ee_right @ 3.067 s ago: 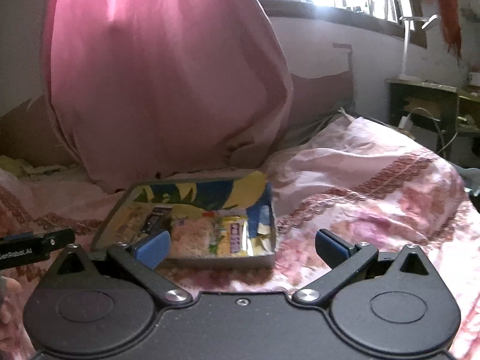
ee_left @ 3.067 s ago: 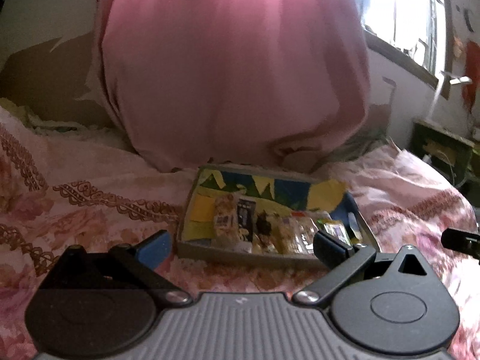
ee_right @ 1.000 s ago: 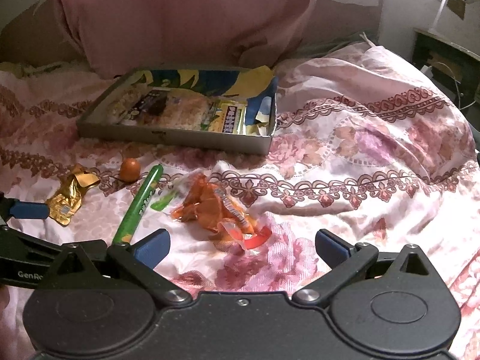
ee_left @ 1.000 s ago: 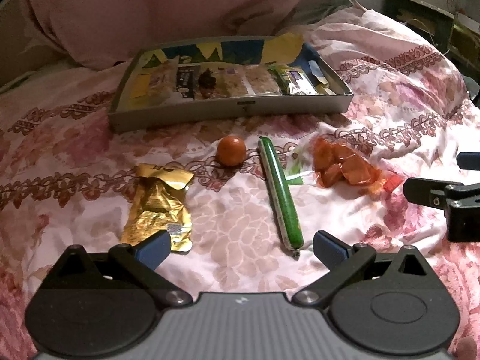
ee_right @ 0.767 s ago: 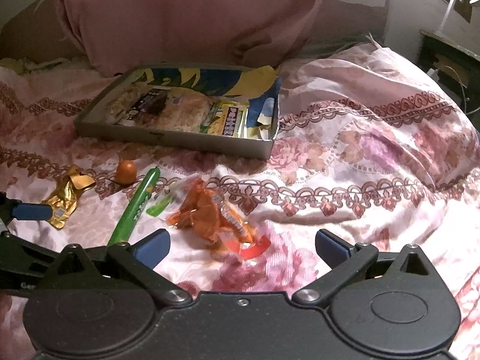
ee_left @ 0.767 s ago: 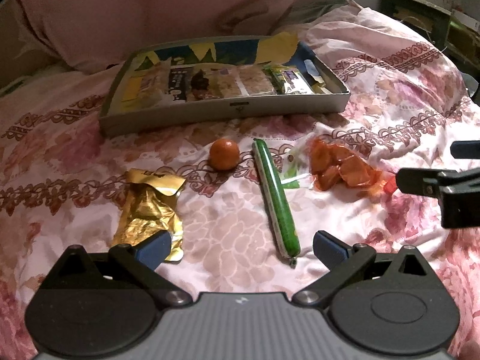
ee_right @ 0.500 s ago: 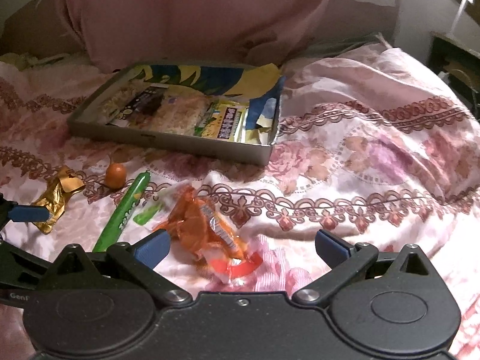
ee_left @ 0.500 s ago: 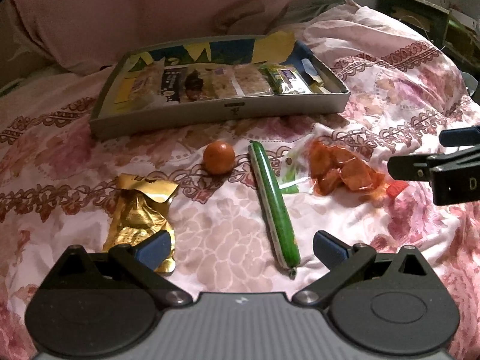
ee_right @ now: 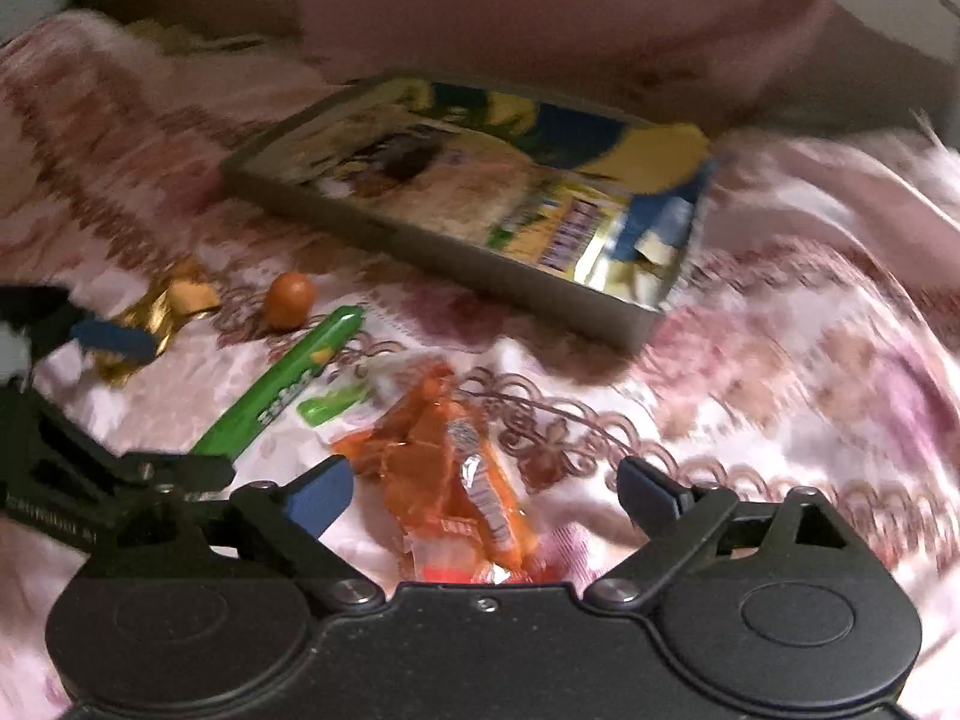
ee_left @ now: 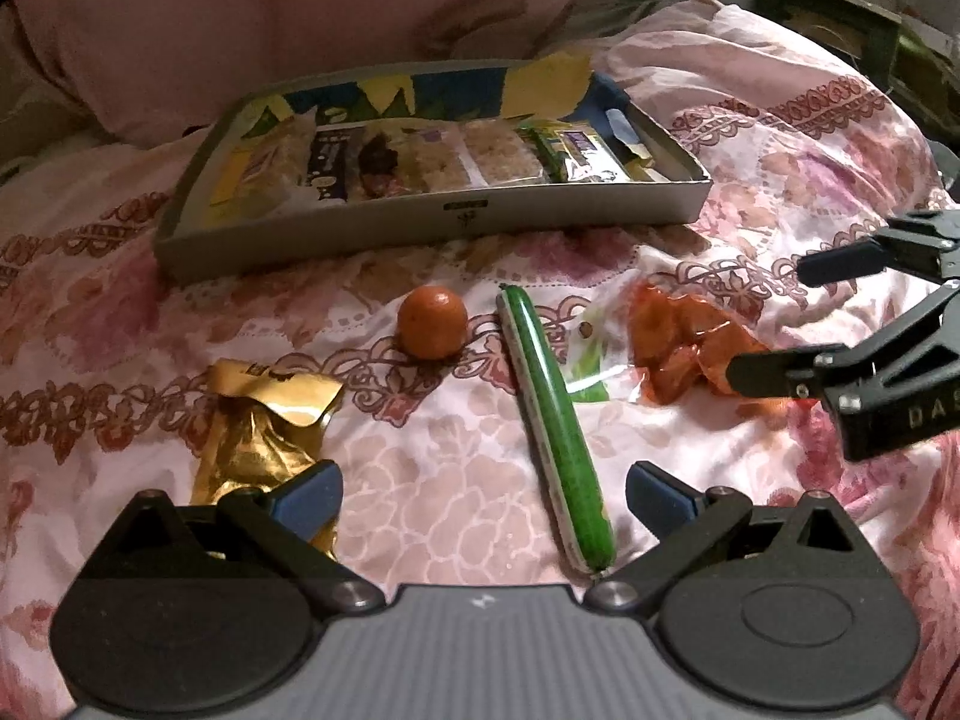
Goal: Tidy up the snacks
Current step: 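Lower the left tool to the green stick while the right tool approaches the orange packet, then close the left tool on the green stick while the right tool grips the orange packet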
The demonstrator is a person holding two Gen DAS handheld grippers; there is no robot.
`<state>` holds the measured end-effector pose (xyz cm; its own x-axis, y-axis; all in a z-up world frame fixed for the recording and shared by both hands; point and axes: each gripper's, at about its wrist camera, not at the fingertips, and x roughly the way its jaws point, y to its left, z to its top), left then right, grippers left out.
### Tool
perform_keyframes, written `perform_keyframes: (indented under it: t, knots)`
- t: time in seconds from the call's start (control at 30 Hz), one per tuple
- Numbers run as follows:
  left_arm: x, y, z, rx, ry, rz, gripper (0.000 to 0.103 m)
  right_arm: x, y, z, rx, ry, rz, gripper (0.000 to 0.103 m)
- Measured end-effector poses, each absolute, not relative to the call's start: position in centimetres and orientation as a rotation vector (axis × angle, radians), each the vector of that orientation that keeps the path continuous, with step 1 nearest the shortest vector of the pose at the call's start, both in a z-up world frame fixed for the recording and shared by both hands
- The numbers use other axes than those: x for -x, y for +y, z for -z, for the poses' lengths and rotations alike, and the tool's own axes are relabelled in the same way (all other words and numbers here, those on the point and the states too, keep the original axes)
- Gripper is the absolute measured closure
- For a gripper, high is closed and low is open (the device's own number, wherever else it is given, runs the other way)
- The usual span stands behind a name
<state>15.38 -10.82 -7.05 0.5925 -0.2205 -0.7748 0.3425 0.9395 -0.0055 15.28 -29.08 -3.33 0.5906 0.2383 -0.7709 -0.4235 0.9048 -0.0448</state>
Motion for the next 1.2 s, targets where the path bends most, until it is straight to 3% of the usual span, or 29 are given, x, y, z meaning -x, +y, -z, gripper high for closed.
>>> perform_keyframes:
  t: [0.1,0.27,0.67,0.8,1.0,1.1,1.2]
  knots:
    - [-15.5,-10.8,7.1,-0.142,0.872,0.341,0.001,-15.1,-28.7,3.7,0.294,0.843,-0.466,0.008]
    - [-15.8,-10.6,7.1,-0.096,0.862,0.402,0.012,-15.4,-28.0,4.8,0.322,0.87,-0.493,0.015]
    - [-16.0,-11.3,7.1,-0.078,0.847,0.498,0.058,-16.2,-27.8,6.1,0.294,0.876,-0.485,0.038]
    - [-15.9,-11.4,7.1,-0.073,0.857,0.525,0.064,-16.1,-27.7,6.1,0.292,0.872,-0.479,0.042]
    - [-16.7,-11.8,7.7,-0.07,0.901,0.513,0.065,-16.1,-27.3,6.5,0.3,0.871,-0.467,0.041]
    - [-16.9,-11.5,7.6,-0.061,0.912,0.498,0.076,-16.2,-27.4,6.5,0.282,0.871,-0.461,0.042]
    - [-17.4,-11.0,7.5,-0.016,0.935,0.49,0.079,-16.2,-27.2,6.4,0.282,0.873,-0.449,0.046]
